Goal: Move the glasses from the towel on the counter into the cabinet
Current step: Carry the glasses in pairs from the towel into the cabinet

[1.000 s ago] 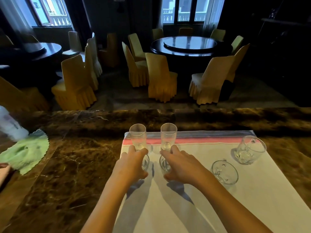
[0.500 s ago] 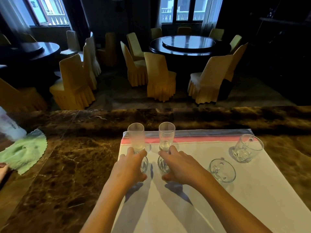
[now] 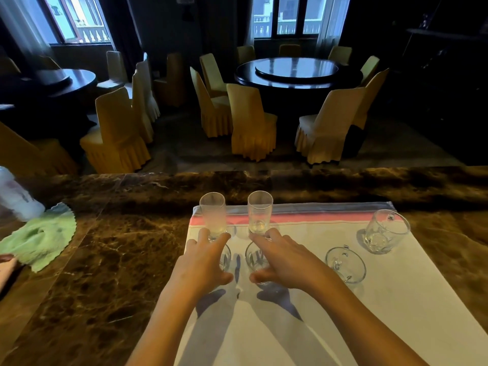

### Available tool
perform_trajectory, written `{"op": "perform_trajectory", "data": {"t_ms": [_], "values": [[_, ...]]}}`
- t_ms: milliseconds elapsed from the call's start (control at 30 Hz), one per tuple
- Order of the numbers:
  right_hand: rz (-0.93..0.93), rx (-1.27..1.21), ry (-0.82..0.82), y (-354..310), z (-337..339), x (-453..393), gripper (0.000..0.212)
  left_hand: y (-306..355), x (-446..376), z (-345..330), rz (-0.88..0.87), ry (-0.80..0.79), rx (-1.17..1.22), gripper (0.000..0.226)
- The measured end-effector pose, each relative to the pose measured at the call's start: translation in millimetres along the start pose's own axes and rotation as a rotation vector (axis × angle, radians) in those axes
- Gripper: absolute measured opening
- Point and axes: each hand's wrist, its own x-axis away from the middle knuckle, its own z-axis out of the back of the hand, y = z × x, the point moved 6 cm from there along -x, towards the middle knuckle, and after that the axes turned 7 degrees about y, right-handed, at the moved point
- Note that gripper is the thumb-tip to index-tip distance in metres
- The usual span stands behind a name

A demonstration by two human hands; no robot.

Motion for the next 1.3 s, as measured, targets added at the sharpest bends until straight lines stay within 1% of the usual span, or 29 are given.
{"op": "perform_trajectory", "data": {"t_ms": [100,167,233,300,367,500,600,733,800,867,933,1000,1067,1133,1300], "values": [[-0.030,-0.062,0.075,8.9,30.9,7.2,0.077,16.9,4.1,28.7,-0.033,0.085,0.000,0.080],[-0.047,-0.051,0.129,20.6,58.1,13.7,0.072,36.8,4.4,49.4,-0.072,0.158,-0.004,0.075],[-0.089,-0.018,0.176,39.1,84.5,20.4,0.075,60.2,2.8,65.6,-0.117,0.200,0.006,0.074],[-0.139,0.003,0.217,64.3,107.5,28.5,0.077,89.1,-0.4,74.9,-0.178,0.201,0.029,0.072],[-0.189,0.013,0.243,90.4,125.8,37.1,0.078,119.1,-4.0,76.4,-0.240,0.167,0.061,0.071],[-0.311,0.042,0.261,149.7,146.1,51.3,0.078,178.4,-11.5,60.3,-0.359,0.090,0.074,0.070],[-0.408,0.073,0.241,190.4,140.6,52.9,0.076,215.1,-18.4,32.5,-0.414,-0.009,0.064,0.071],[-0.502,0.123,0.153,227.0,119.1,47.0,0.066,241.6,-23.0,-11.0,-0.431,-0.139,-0.014,0.075],[-0.516,0.139,0.128,240.1,110.3,42.5,0.061,245.9,-23.2,-28.2,-0.425,-0.191,-0.084,0.078],[-0.522,0.123,0.108,248.1,102.0,37.1,0.057,247.4,-21.5,-39.6,-0.421,-0.241,-0.104,0.082],[-0.513,0.110,0.083,252.4,94.4,32.6,0.060,249.8,-18.4,-46.5,-0.431,-0.275,-0.111,0.081],[-0.502,0.108,0.080,254.8,89.5,29.3,0.062,250.8,-16.3,-49.6,-0.428,-0.277,-0.105,0.078],[-0.483,0.119,0.081,256.6,89.0,27.6,0.059,251.6,-16.3,-49.9,-0.412,-0.256,-0.099,0.074],[-0.449,0.133,0.037,258.7,87.7,26.8,0.055,252.4,-16.5,-50.3,-0.383,-0.240,-0.095,0.073],[-0.320,0.196,-0.063,257.1,79.9,31.9,0.067,252.5,-15.2,-50.9,-0.319,-0.188,-0.085,0.073]]}}
